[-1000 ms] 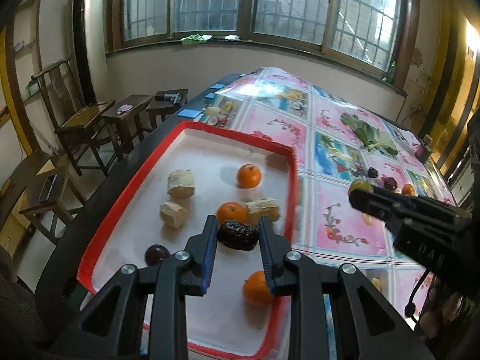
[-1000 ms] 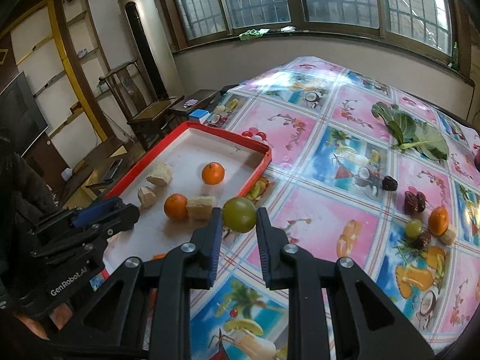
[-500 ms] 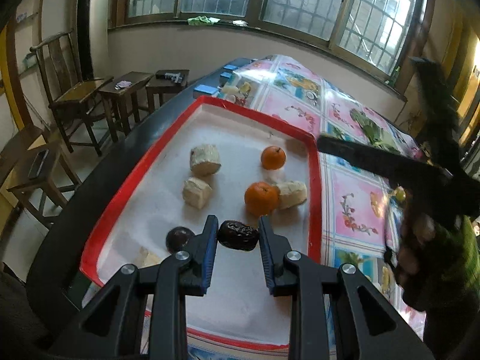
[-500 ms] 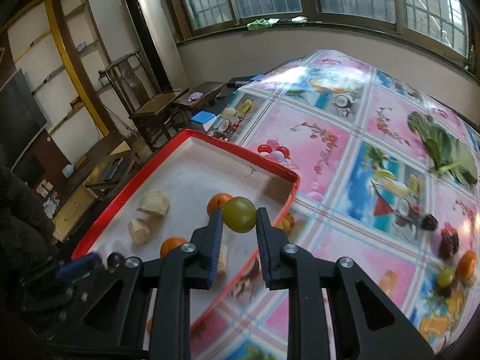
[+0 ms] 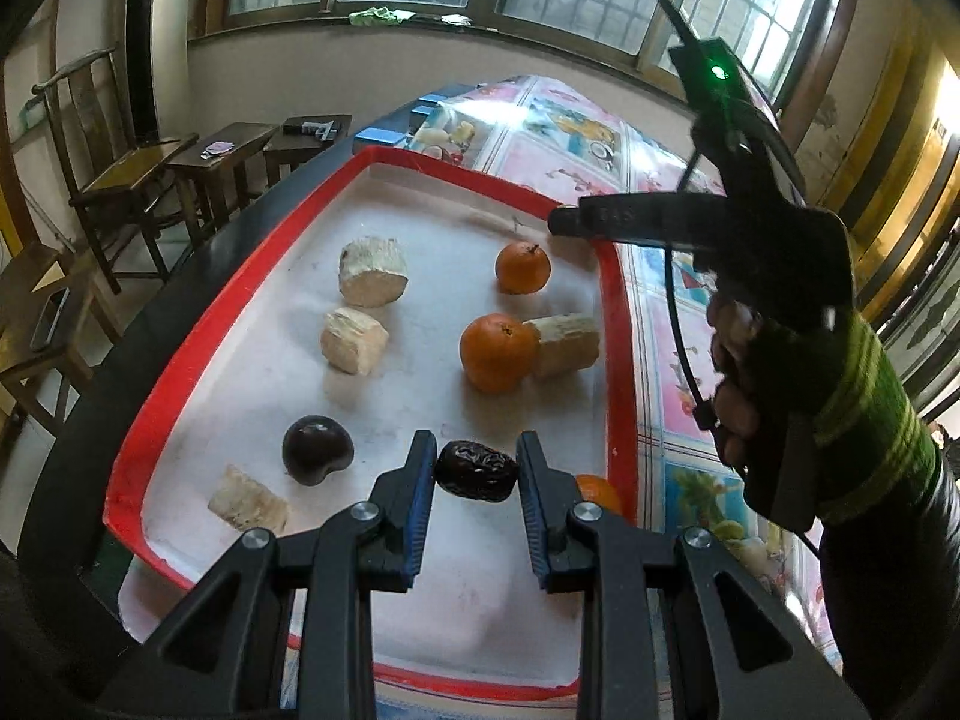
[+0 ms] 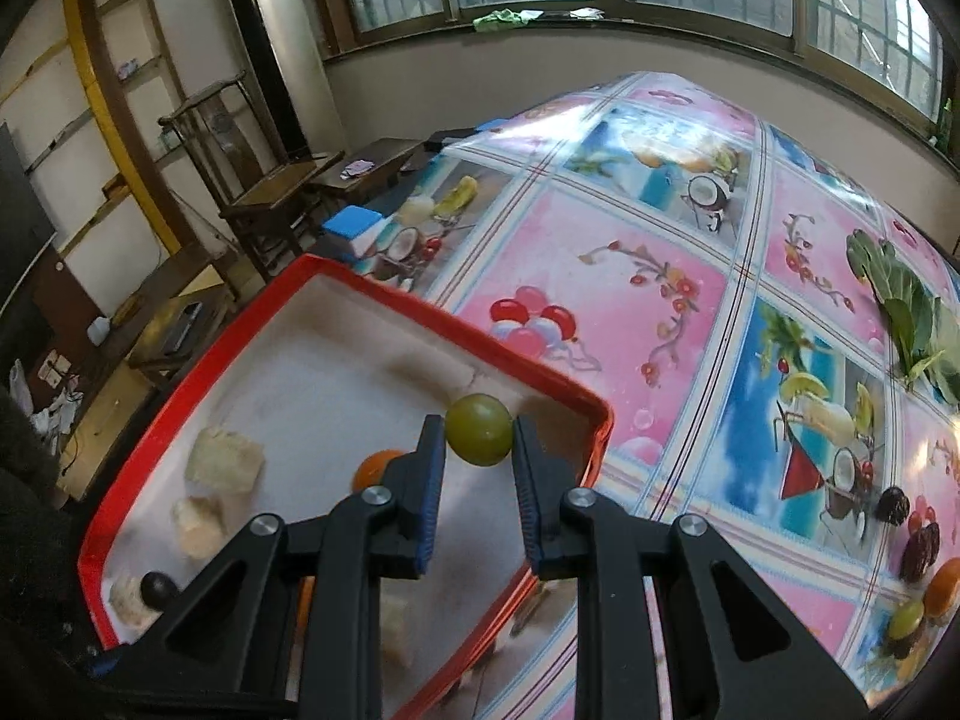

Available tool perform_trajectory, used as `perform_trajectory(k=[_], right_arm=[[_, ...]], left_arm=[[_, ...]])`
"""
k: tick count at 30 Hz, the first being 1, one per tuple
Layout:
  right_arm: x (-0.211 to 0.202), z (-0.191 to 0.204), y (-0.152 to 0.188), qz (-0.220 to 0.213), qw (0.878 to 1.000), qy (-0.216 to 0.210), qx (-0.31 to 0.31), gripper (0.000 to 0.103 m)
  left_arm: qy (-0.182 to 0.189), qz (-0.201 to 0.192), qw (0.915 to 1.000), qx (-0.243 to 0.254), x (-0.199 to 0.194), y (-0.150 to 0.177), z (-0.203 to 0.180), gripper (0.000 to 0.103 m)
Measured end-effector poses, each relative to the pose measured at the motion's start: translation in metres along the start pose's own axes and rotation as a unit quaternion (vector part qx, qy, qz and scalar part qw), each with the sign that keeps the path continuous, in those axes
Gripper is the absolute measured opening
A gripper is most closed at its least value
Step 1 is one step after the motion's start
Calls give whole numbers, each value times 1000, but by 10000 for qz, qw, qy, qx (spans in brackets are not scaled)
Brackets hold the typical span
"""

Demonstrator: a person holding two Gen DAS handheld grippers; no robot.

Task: Organize fruits
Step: 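Carry the red date with the left tool while the right tool carries the grape over the tray, then open the left tool releasing the date while the right tool releases the grape into the tray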

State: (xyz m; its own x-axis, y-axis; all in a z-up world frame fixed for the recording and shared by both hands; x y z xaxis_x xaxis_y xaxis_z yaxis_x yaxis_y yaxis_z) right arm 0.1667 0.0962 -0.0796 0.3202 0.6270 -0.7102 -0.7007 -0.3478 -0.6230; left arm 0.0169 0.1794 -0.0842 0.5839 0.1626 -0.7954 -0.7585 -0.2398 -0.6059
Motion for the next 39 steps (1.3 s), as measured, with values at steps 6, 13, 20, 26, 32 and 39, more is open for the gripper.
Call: perform_trajectory(k=[6,13,20,26,32,39], right_arm=[[23,1,2,289,9995,31,-80,24],[27,-2,2,303,9995,53,-46,24],[28,-5,2,291,9996,54,10,25],[21,-3,4,243,9996,112,-47,39],[10,-2,7,138,9999,32,-60,39],[-20,-11,16,-79,9997,-231,99,39]], left_arm=[[14,98,10000,10,9,1,2,26],[15,256,9997,-26,24,5,4,26],[-194,193,9995,139,23,6,-2,27],[-211,191,9995,108,18,5,-2,27],[-158,10,9998,85,5,1,-4,31],[-146,-194,9997,8,-8,-13,-9,37]])
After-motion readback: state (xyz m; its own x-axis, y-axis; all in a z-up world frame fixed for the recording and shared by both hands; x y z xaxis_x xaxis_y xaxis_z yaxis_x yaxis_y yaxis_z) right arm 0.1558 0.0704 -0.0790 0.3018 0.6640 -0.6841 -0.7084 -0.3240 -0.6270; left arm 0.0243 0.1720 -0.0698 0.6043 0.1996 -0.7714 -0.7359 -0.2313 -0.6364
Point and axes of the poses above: each gripper's, at about its wrist camera, not at the fingertips, and x roughly the way its jaws point, z to its left, y to its underside, the point moved 4 cm from there along x, roughly the way its jaws point, and after that the axes turned 14 degrees about -y, right-handed, at the moved point
